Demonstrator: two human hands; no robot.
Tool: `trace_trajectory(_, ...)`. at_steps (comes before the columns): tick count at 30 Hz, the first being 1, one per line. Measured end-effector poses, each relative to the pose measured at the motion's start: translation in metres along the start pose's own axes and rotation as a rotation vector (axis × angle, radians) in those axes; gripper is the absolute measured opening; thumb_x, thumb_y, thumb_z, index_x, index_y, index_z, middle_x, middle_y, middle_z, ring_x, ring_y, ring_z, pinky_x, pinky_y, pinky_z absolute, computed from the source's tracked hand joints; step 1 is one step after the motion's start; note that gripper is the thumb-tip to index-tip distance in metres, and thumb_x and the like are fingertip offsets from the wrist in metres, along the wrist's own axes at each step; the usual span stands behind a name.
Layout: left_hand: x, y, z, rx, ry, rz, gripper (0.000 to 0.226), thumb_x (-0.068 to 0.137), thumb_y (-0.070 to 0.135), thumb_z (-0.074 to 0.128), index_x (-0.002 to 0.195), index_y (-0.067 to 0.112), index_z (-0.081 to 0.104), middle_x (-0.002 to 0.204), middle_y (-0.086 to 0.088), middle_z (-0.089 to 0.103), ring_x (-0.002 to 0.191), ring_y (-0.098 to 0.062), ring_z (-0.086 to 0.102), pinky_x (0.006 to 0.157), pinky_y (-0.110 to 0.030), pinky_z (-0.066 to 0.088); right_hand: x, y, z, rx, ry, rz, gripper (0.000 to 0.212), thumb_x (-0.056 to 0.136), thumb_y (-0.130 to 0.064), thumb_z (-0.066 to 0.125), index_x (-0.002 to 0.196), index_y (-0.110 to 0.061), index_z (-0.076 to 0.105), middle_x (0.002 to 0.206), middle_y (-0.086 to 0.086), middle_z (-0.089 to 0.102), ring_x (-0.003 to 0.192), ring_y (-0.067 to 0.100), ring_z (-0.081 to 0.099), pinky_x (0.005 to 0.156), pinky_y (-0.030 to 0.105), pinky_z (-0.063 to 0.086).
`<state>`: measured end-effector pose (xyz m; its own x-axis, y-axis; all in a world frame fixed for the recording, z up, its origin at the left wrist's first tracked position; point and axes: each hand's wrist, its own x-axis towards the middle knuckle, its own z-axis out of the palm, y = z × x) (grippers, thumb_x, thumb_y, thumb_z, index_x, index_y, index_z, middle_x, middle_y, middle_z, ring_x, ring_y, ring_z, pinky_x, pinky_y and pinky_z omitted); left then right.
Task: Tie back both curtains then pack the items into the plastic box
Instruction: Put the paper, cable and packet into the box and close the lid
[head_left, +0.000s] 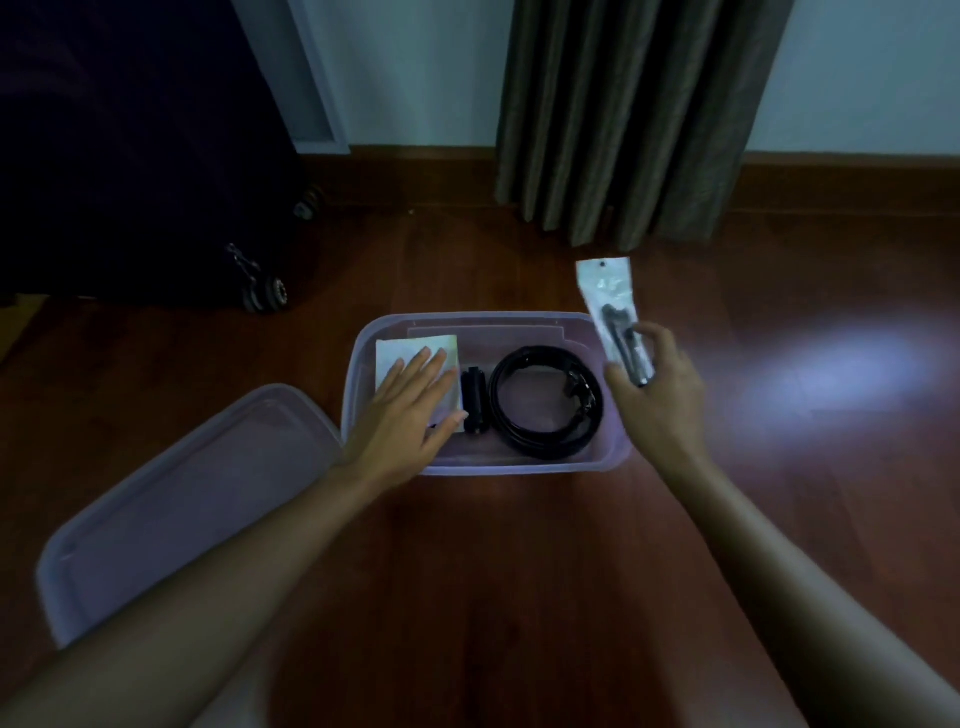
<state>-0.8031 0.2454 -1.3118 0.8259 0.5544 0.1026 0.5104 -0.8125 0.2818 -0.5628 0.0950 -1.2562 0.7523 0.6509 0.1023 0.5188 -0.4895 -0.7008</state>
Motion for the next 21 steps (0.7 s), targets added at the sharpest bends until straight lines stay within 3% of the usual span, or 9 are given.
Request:
trace_trajectory(4,0.0,-0.002,0.0,-0.02,0.016,-0.038,0.071,0.096,0.06,0.015,0.147,0.013,0.032,0.157,-0.008,0.023,0.147,-0.019,0.011,0.12,-0.041,0.007,-0.025,-0.012,0.021,-0.071,-0.17,-0.118,0.048,0.084,-0.02,0.063,0.13,-0.017,0.049,0.109,0.013,0.058,0.081,0.024,0.052,0.064,0.028,0.036)
trace_trajectory(9,-0.001,0.0,0.001,-0.004,0.022,-0.038,0.071,0.096,0.058,0.017,0.146,0.011,0.035,0.157,-0.009,0.024,0.147,-0.017,0.009,0.12,-0.037,0.004,-0.036,-0.003,0.041,-0.217,-0.248,-0.088,0.042,0.089,-0.022,0.058,0.129,-0.013,0.046,0.111,0.013,0.053,0.078,0.023,0.044,0.064,0.03,0.034)
trace_trajectory(13,-0.001,0.0,0.0,-0.002,0.013,-0.033,0.078,0.094,0.063,0.008,0.147,0.011,0.034,0.157,-0.008,0.023,0.148,-0.017,0.009,0.121,-0.039,0.005,-0.032,-0.001,0.051,-0.307,-0.241,-0.092,0.041,0.091,-0.026,0.059,0.126,-0.007,0.049,0.115,0.016,0.055,0.099,0.032,0.054,0.07,0.033,0.038)
trace_trajectory(15,-0.001,0.001,0.0,-0.005,0.012,-0.03,0.079,0.094,0.064,0.008,0.147,0.011,0.033,0.157,-0.008,0.023,0.148,-0.018,0.008,0.121,-0.04,0.005,-0.031,0.001,0.055,-0.396,-0.262,-0.118,0.044,0.093,-0.033,0.057,0.128,-0.007,0.052,0.126,0.016,0.054,0.115,0.033,0.049,0.085,0.039,0.043)
trace_trajectory(18,-0.001,0.001,0.0,-0.014,0.002,-0.034,0.079,0.093,0.064,0.007,0.148,0.012,0.031,0.158,-0.008,0.021,0.148,-0.016,0.005,0.121,-0.038,0.002,-0.03,0.006,0.058,-0.497,-0.313,-0.203,0.058,0.098,-0.046,0.043,0.14,-0.007,0.045,0.151,0.016,0.036,0.142,0.032,0.025,0.114,0.044,0.024)
trace_trajectory(21,-0.001,0.002,0.0,0.013,0.001,-0.036,0.078,0.094,0.064,0.007,0.148,0.013,0.031,0.158,-0.008,0.021,0.148,-0.017,0.006,0.12,-0.038,0.001,-0.032,0.009,0.057,-0.573,-0.302,-0.264,0.077,0.097,-0.057,0.018,0.151,-0.003,0.023,0.16,0.016,0.015,0.15,0.027,0.003,0.119,0.044,-0.001)
